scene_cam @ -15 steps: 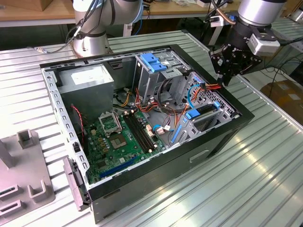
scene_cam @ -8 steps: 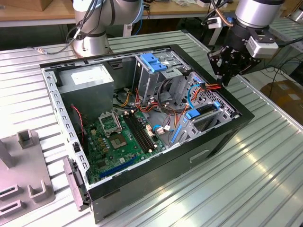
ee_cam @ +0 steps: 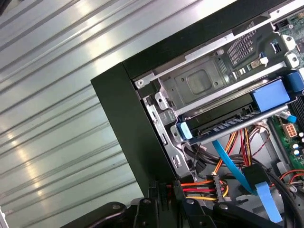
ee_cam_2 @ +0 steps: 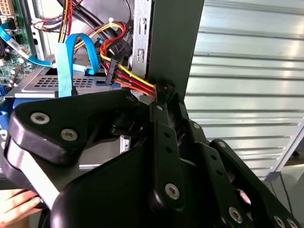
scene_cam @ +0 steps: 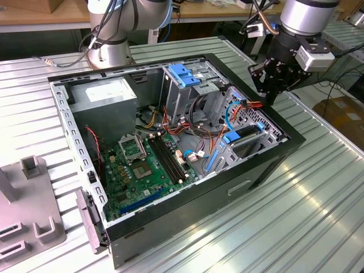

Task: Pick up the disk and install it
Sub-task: 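Insert the first disk wire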

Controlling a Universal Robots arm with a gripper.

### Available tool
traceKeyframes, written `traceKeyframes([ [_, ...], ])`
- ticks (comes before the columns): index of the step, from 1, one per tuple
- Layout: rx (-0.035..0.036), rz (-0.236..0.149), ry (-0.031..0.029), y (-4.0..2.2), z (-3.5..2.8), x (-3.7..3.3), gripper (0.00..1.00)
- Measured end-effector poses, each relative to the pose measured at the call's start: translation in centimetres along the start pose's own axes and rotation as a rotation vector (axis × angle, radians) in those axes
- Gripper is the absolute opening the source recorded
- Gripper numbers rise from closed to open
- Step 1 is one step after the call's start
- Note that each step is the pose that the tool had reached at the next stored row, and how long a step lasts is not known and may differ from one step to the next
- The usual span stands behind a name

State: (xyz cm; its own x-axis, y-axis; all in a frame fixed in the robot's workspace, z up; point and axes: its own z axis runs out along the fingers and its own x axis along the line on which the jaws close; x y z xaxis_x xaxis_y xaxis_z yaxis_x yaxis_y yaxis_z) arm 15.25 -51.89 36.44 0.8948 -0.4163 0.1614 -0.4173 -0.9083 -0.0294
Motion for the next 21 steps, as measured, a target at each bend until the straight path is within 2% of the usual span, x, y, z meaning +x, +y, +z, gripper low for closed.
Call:
traceKeyframes([
  [1, 0.0013, -0.007, -0.0002, -0.01, 0.00, -0.01, 0.25],
  [6, -0.0041, -0.018, 0.0071, -0.03, 0.07, -0.02, 0.25],
  [12, -0.0042, -0.018, 0.0073, -0.03, 0.09, -0.02, 0.25],
  [13, -0.0044, -0.018, 0.0074, -0.04, 0.09, -0.01, 0.17],
  [15, -0.0043, -0.016, 0.0072, -0.04, -0.13, 0.03, 0.16],
  [18, -0.0069, -0.001, 0.0077, -0.05, -0.49, 0.08, 0.16],
  [21, -0.0138, 0.040, 0.0088, -0.05, -0.57, 0.09, 0.16],
])
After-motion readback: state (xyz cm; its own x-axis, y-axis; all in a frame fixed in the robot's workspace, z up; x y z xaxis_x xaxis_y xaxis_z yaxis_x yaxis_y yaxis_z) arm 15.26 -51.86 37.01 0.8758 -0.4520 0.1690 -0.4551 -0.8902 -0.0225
